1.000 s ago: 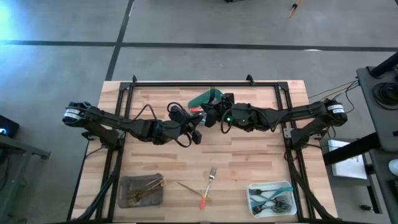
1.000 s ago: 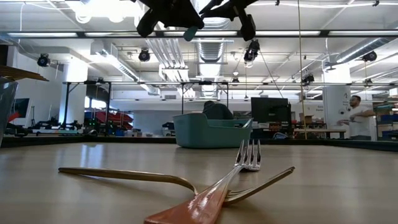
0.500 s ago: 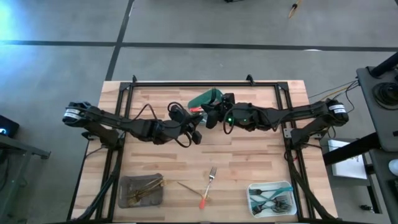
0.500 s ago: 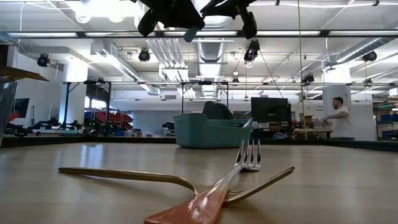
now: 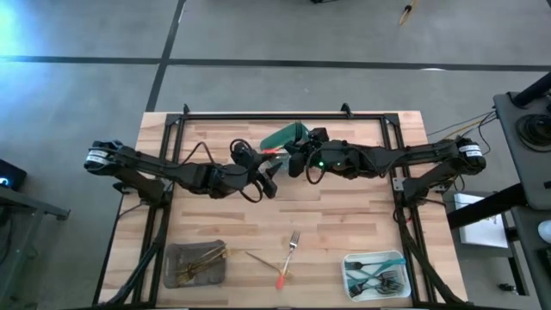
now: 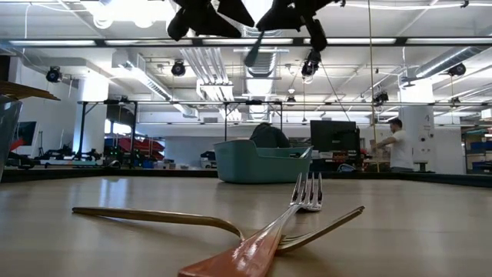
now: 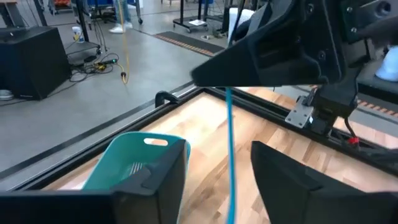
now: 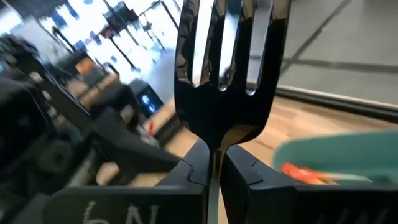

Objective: Sort silverware by color (type)
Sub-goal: Put the blue fork into the white bin

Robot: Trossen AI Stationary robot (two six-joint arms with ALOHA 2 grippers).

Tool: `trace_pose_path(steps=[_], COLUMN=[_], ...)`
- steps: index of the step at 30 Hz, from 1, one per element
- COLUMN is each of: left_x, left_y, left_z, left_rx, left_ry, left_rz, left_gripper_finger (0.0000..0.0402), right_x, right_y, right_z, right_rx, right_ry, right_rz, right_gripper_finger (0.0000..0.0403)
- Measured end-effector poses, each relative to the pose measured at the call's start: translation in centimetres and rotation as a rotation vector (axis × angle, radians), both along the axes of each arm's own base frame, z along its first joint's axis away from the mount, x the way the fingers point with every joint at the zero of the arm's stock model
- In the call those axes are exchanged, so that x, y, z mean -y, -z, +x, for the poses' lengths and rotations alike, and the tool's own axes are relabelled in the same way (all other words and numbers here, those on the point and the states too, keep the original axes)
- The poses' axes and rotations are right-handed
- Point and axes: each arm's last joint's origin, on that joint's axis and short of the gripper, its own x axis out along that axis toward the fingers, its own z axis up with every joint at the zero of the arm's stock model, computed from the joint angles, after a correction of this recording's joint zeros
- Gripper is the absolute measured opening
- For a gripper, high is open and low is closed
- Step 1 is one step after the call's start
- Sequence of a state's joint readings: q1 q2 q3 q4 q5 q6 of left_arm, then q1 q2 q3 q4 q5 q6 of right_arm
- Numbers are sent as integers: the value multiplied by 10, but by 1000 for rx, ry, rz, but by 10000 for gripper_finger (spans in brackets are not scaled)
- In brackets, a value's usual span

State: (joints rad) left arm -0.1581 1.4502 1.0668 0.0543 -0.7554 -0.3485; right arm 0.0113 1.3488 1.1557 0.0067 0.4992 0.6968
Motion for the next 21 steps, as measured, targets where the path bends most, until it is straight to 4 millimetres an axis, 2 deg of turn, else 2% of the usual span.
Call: trace_pose_path(steps=[2, 6, 10, 15, 21], left_x=[0, 1, 0, -1, -1], left_y=[1, 3, 7, 13, 22], left_z=[-2, -10, -18, -27, -33], left_rx=[-24, -106, -181, -276, -399], left_ry=[6, 27, 57, 55, 91], left_rz=[2, 6, -47, -61, -71], left_gripper_finger=[177, 189, 189, 190, 190], right_x=[1, -2, -15, -51, -111], right_y=[-1, -10, -15, -13, -3], right_z=[-7, -34, -61, -78, -91], right_rx=[-42, -129, -220, -310, -428], right_ry=[-15, -110, -282, -468, -763], right_rz=[9, 80, 176, 270, 248], right_gripper_finger=[9, 9, 9, 9, 9])
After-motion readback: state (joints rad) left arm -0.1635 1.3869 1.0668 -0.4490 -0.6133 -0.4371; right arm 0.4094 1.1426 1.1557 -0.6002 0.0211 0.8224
